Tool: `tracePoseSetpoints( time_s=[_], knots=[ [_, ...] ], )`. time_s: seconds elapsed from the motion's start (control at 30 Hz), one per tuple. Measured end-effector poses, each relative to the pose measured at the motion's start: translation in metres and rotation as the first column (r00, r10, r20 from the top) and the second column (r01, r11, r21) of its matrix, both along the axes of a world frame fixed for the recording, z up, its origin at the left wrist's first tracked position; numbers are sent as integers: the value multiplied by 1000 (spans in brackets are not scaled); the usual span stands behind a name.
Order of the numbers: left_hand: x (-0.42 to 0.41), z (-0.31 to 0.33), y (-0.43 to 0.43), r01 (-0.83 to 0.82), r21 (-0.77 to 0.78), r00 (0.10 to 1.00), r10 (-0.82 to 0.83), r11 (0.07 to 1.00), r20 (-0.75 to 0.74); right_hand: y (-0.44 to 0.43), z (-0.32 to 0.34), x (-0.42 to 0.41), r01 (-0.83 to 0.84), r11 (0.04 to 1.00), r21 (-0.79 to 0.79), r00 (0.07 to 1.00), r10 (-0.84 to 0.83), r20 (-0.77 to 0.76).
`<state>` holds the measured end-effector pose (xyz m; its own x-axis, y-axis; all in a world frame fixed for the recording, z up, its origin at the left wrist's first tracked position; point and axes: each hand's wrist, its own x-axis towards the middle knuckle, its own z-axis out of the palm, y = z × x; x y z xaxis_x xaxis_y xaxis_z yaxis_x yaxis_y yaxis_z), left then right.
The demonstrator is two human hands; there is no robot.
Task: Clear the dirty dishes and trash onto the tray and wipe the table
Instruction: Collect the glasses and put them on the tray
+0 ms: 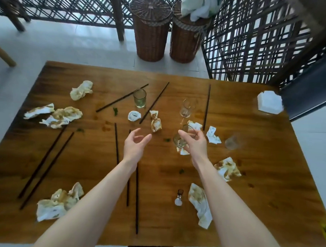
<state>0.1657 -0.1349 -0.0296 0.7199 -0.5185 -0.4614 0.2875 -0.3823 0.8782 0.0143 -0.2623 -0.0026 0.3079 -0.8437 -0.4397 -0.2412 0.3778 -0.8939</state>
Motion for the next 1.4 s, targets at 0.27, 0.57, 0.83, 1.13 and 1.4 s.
tracePoseSetpoints(
  time_s=[0.27,0.57,0.83,1.13,1.4],
  knots=[
    [55,-2,-41,-55,-28,998,55,998,29,-32,6,62,-45,998,-31,998,46,34],
    [108,-7,-100,-47,-3,978,47,999,202,-63,-1,105,-105,994,-39,994,105,10],
    [125,-31,-131,-38,40,974,29,998,224,-73,-13,115,-125,992,-18,992,125,9],
    [124,-8,-112,-63,-60,971,75,996,229,-71,-3,107,-121,992,-46,993,121,5],
    [72,39,-79,65,-202,996,-52,977,68,-38,39,62,4,991,-131,1000,-1,23]
  ],
)
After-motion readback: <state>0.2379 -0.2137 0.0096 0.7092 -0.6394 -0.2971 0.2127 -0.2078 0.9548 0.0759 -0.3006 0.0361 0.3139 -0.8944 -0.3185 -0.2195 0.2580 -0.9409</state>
